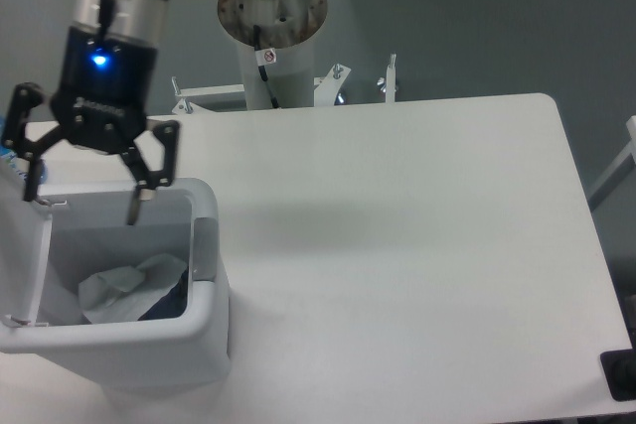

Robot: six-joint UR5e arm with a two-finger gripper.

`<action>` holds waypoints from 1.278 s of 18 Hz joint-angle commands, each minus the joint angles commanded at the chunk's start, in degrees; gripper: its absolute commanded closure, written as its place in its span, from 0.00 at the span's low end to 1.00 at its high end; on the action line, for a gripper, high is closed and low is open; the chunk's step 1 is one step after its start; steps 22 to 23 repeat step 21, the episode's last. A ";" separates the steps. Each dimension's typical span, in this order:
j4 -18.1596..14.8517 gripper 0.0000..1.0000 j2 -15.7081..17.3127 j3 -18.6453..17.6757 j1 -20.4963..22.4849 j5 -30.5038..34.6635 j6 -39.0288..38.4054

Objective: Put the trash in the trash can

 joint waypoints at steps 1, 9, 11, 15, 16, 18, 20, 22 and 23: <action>0.00 0.00 -0.09 -0.09 2.20 0.00 1.31; -0.96 0.00 -2.28 -1.31 12.85 15.46 20.89; -3.33 0.00 -2.11 -2.54 14.78 16.35 28.71; -10.01 0.00 -1.49 -3.95 14.79 25.02 43.13; -10.45 0.00 -1.75 -4.04 14.61 27.49 45.60; -12.38 0.00 -2.11 -3.52 14.52 28.74 49.38; -13.18 0.00 -2.81 -2.12 14.52 28.83 50.10; -13.71 0.00 -2.99 -1.85 14.52 28.83 50.02; -13.71 0.00 -2.99 -1.85 14.52 28.83 50.02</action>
